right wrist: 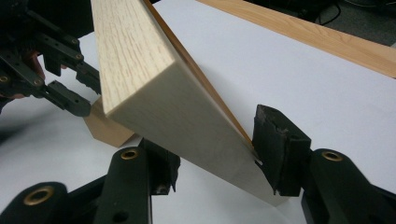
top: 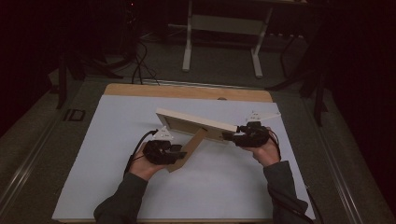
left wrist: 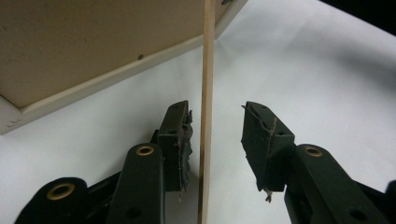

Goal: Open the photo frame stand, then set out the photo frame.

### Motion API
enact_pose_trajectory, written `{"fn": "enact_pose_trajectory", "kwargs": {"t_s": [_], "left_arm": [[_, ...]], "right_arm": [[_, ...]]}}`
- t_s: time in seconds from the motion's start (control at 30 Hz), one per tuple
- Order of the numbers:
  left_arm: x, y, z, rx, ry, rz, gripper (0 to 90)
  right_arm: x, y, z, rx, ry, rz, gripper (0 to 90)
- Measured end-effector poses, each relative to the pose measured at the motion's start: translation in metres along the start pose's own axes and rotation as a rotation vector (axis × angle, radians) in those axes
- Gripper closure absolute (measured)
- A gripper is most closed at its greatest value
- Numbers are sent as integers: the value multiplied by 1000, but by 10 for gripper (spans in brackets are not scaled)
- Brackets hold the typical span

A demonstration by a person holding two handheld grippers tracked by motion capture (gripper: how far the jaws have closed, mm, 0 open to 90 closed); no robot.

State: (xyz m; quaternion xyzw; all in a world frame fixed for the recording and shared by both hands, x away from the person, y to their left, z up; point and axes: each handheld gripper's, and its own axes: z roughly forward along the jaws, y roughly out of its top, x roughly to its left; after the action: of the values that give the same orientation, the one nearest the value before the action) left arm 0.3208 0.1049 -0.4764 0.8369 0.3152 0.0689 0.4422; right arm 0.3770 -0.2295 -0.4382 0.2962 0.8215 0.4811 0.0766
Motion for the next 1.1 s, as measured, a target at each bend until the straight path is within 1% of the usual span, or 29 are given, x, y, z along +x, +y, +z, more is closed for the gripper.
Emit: {"fn": "enact_pose_trajectory", "kwargs": {"t_s": [0.2,0.47,0.53,0.57,0.6,0.7,0.8,0.83,0.87,0.9,0.93,0.97,1.03,1.1], "left_arm": [[1,3,-8,-32,3,-3,614],[4,5,-20,-82,34,-19,617],[5,6,-24,-100,36,-28,608],[5,6,-24,-100,36,-28,603],[6,7,-26,-112,42,-34,602],[6,7,-29,-120,63,-34,605],[6,8,-31,-133,75,-49,619],[7,9,-31,-140,73,-58,618],[7,9,-32,-149,71,-76,616],[7,9,-32,-149,71,-76,616],[8,10,-33,-158,64,-93,616],[8,10,-34,-167,69,-103,620],[7,12,-36,-180,94,-113,624],[7,14,-37,-185,124,-118,648]], "right_arm": [[0,-1,0,-2,-2,-1,515],[0,-2,1,-9,-3,5,514],[0,-3,0,-8,-4,4,513],[0,-3,0,-8,-4,4,513],[-1,-3,0,-8,-5,3,513],[-1,-3,0,-9,-6,6,513],[0,-4,0,-10,-7,6,512],[-1,-4,0,-9,-7,7,511],[-1,-4,0,-8,-5,8,510],[-1,-4,0,-8,-5,8,510],[-1,-4,0,-8,-5,9,509],[-2,-4,0,-5,-7,8,508],[-2,-5,0,-1,-6,8,507],[-2,-5,0,1,-5,10,504]]}}
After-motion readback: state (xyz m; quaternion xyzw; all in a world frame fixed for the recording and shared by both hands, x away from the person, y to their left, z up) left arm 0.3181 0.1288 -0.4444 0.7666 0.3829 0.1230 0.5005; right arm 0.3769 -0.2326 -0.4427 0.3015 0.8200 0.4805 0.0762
